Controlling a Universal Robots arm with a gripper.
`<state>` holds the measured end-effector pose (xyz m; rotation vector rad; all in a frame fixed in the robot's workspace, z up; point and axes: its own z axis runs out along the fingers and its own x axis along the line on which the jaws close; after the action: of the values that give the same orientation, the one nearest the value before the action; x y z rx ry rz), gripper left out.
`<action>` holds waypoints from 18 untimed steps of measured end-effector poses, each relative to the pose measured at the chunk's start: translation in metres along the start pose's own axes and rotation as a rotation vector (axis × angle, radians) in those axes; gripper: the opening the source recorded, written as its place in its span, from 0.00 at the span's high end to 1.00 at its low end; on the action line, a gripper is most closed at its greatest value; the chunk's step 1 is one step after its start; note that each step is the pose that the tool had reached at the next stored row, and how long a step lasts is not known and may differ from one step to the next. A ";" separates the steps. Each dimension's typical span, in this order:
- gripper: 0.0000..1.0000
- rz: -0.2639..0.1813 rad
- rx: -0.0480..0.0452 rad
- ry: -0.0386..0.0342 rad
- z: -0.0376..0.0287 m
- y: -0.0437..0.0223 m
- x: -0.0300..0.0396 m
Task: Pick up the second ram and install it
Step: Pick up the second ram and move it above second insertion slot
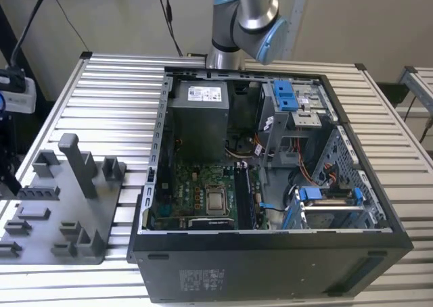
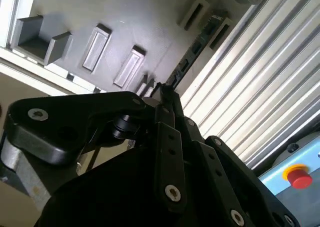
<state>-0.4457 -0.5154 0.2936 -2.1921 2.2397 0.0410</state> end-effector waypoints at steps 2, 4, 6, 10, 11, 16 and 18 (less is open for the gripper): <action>0.86 0.000 0.0001 -0.0001 -0.0055 0.0001 -0.0001; 0.86 0.000 0.0004 0.0000 -0.0093 0.0001 -0.0002; 0.86 0.000 0.0009 0.0000 -0.0125 0.0001 -0.0003; 0.86 0.000 0.0013 0.0000 -0.0210 0.0003 -0.0005; 0.86 0.000 0.0014 -0.0001 -0.0229 0.0003 -0.0005; 0.86 0.000 0.0013 -0.0001 -0.0329 0.0004 -0.0008; 0.86 0.000 0.0013 -0.0001 -0.0370 0.0005 -0.0009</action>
<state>-0.4457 -0.5154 0.3306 -2.1915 2.2389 0.0395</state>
